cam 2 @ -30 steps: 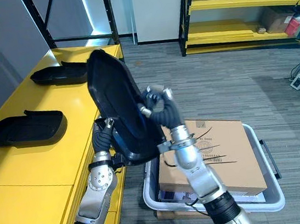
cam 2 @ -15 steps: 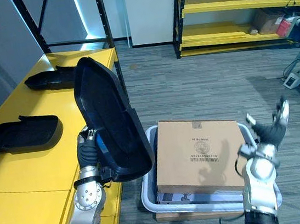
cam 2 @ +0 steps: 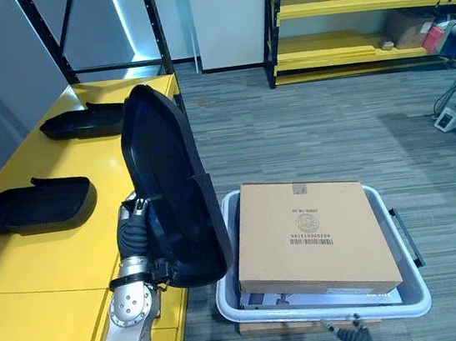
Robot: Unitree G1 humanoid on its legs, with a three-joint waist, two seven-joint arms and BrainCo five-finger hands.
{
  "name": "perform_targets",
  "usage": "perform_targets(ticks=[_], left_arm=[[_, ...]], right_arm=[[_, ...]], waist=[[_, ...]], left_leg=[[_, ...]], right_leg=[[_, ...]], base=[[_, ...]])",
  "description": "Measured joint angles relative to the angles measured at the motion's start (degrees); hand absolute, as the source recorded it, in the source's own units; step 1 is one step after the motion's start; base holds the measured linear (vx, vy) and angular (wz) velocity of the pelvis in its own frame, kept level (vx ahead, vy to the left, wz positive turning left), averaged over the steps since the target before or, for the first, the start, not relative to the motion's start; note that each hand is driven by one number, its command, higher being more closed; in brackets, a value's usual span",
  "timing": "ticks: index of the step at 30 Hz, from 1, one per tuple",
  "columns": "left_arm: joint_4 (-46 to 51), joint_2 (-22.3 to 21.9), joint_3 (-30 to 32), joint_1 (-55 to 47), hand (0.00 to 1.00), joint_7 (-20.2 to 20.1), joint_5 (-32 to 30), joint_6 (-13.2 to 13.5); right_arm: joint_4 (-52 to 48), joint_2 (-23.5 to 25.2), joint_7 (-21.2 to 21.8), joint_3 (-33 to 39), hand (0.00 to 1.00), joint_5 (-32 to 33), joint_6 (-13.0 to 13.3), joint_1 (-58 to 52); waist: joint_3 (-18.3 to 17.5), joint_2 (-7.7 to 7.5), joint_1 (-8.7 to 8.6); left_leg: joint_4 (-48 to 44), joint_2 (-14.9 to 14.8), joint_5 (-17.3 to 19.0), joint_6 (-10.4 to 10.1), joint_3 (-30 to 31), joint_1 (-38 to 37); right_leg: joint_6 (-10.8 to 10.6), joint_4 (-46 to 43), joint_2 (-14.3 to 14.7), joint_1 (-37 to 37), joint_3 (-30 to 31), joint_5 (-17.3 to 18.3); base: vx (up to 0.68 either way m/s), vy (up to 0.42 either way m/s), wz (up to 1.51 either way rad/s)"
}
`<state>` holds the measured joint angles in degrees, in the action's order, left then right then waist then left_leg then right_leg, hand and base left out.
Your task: Walk over and take plastic housings, then place them on the shelf
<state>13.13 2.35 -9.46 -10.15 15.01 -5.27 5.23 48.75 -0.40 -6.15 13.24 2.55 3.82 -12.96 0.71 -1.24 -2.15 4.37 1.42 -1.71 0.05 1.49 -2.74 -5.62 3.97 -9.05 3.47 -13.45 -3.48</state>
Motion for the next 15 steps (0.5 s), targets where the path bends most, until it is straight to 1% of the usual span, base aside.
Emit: perform_targets(ticks=[2, 4, 8, 9, 10, 11, 12, 13, 14, 15], left_arm=[[-1.1, 0.4, 0.0, 0.0, 1.00, 0.0, 0.0, 0.0], [-2.5, 0.4, 0.0, 0.0, 1.00, 0.0, 0.0, 0.1], [-2.7, 1.2, -0.2, 0.0, 1.00, 0.0, 0.0, 0.1], [-2.2, 1.1, -0.7, 0.0, 1.00, 0.1, 0.0, 0.1], [-1.5, 1.0, -1.5, 0.0, 1.00, 0.1, -0.2, 0.2], [-0.8, 0.8, -1.7, 0.0, 1.00, 0.1, -0.2, 0.1], [1.1, 0.4, -1.6, -0.3, 1.00, 0.1, -0.6, 0.1], [4.4, -0.1, -1.3, -1.4, 1.00, 0.5, -0.6, 0.2], [6.0, -0.1, -1.0, -1.9, 1.00, 0.9, -0.6, 0.3], [8.2, -0.1, -0.7, -2.8, 1.00, 1.5, -0.5, 0.5]], right_arm=[[0.0, 0.0, 0.4, -2.1, 0.00, -1.2, 0.0, 0.3], [0.2, 0.0, 0.2, -2.9, 0.00, -1.6, -0.4, 0.9], [2.0, -0.9, -0.5, -4.0, 0.00, -2.2, -0.6, 1.4], [3.6, -2.1, -1.1, -5.2, 0.00, -2.8, -0.7, 1.3], [4.5, -2.5, -1.4, -5.4, 0.00, -3.2, -0.9, 1.2], [4.5, -2.6, -1.6, -5.4, 0.00, -3.2, -1.3, 1.1], [5.2, -2.9, -2.3, -5.4, 0.00, -3.2, -2.0, 1.1], [5.8, -3.3, -3.1, -6.0, 0.00, -3.1, -2.0, 1.1], [6.0, -3.6, -3.6, -6.7, 0.00, -3.1, -2.0, 1.0], [6.1, -4.0, -3.7, -7.2, 0.00, -3.2, -2.0, 1.0]], waist=[[0.1, -0.25, 0.17], [0.2, -0.55, 1.11], [0.4, -1.09, 1.53], [0.5, -1.07, 1.58], [1.1, -1.00, 1.96], [1.7, -0.95, 2.19], [2.7, -0.95, 3.13], [3.5, -0.63, 3.47], [3.9, -0.47, 3.53], [4.4, 0.25, 3.56]], left_leg=[[-0.2, 0.0, -0.1, -0.1, 0.8, 0.0], [-0.2, -0.1, -0.3, -0.3, 1.7, 0.1], [0.4, 0.1, -1.4, -0.7, 5.0, 0.6], [0.4, 0.5, -1.6, -1.0, 7.1, 1.2], [0.4, 0.8, -2.5, -1.4, 9.8, 1.7], [0.2, 1.2, -2.7, -1.4, 11.3, 2.0], [-0.5, 1.6, -3.3, -2.3, 13.5, 3.0], [-1.0, 2.1, -3.4, -2.6, 16.2, 4.3], [-0.8, 2.2, -3.3, -2.7, 16.6, 5.0], [-0.8, 1.3, -2.9, -2.4, 13.4, 6.4]], right_leg=[[0.0, 0.0, 0.0, 0.5, -0.9, 0.1], [0.3, 0.0, 0.1, 0.9, -2.0, 0.4], [-0.1, -0.2, 0.1, 2.2, -5.0, 0.9], [-0.1, -1.0, -0.1, 2.4, -7.2, 1.7], [-0.3, -2.3, -0.5, 2.9, -10.0, 2.4], [-0.3, -3.0, -0.7, 3.1, -11.5, 2.9], [-0.4, -4.7, -1.2, 3.3, -14.1, 4.0], [-0.2, -5.9, -1.4, 3.2, -17.0, 4.8], [-0.2, -6.3, -1.7, 3.2, -18.4, 5.1], [-0.2, -6.4, -1.9, 3.2, -20.4, 5.2]], base=[[-0.03, -0.019, 0.23], [-0.03, -0.029, 0.19], [-0.04, -0.037, 0.45], [-0.04, -0.029, 1.02], [-0.03, -0.026, 1.17], [-0.02, -0.011, 1.30], [-0.05, -0.015, 1.33], [-0.07, -0.011, 1.29], [-0.10, 0.003, 1.10], [-0.16, 0.014, 1.14]])
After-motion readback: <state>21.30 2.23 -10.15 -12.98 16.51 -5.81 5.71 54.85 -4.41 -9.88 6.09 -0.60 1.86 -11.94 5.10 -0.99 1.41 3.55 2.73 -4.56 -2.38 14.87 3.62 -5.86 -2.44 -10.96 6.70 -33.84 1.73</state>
